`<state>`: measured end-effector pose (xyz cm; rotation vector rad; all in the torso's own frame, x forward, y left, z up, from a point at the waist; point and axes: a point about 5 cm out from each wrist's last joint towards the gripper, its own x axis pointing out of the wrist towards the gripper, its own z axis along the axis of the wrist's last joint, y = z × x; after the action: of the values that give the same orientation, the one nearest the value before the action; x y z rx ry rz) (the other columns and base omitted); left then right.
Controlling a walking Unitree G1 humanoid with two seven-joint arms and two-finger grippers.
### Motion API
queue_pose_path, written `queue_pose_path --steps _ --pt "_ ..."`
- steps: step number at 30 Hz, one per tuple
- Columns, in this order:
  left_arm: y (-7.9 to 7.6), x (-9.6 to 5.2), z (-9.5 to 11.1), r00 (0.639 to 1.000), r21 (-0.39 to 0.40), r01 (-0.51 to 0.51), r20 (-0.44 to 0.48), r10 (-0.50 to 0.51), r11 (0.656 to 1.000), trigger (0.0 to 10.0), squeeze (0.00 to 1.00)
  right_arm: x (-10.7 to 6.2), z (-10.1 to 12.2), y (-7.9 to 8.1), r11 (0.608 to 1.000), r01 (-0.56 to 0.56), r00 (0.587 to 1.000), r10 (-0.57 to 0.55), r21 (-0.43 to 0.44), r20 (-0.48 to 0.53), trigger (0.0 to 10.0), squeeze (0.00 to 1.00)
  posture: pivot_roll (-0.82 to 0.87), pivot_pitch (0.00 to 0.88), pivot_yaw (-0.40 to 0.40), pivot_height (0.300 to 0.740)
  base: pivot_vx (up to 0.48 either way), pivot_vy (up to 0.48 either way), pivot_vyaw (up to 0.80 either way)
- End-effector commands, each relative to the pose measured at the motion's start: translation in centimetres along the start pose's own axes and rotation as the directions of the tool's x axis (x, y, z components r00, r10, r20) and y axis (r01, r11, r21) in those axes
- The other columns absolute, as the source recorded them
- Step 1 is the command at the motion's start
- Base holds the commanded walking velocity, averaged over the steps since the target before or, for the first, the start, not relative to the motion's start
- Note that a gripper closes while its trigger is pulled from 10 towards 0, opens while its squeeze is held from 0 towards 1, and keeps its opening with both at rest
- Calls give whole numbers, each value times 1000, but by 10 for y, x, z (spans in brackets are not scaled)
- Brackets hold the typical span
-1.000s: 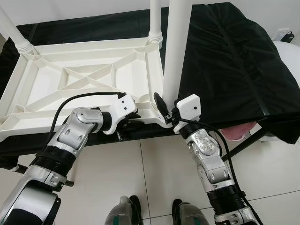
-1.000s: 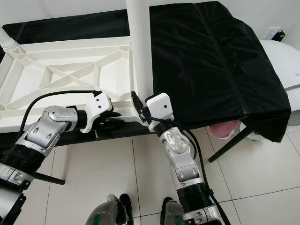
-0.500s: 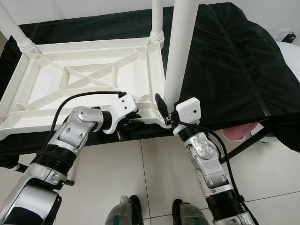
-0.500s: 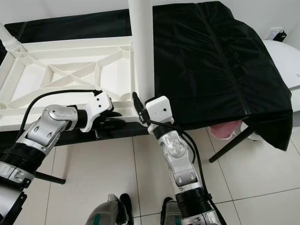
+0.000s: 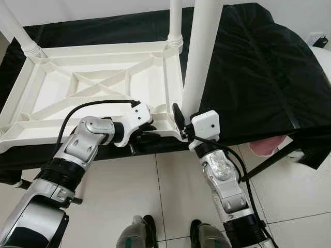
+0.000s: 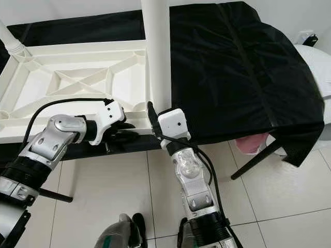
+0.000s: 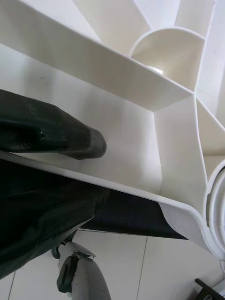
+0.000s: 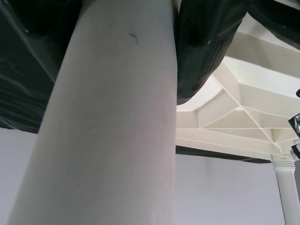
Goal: Building children table
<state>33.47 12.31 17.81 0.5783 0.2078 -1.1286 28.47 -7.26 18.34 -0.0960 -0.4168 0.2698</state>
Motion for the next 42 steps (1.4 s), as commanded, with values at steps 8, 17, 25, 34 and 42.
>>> queue_pose_path --steps 8,17,25,34,42 --pt "12 -10 20 997 64 -21 72 17 998 10000 0 -13 -29 -7 994 97 979 -103 -40 -177 10000 0 -127 193 79 740 0 0 0" --pt "14 -11 20 997 63 -27 72 22 998 10000 0 -15 -31 -9 986 150 966 -162 -75 -200 10000 0 -122 200 79 740 0 0 0" --pt "15 -12 20 997 63 -33 72 29 997 10000 0 -18 -32 -11 971 212 950 -232 -110 -208 10000 0 -120 200 78 740 0 0 0" --pt "16 -12 20 997 63 -35 72 30 997 10000 0 -19 -33 -12 965 238 943 -257 -111 -212 10000 0 -122 202 78 740 0 0 0" --pt "17 -13 21 997 65 -34 72 30 997 10000 0 -22 -39 -19 956 284 920 -293 -71 -259 10000 0 -121 201 80 740 0 0 0"
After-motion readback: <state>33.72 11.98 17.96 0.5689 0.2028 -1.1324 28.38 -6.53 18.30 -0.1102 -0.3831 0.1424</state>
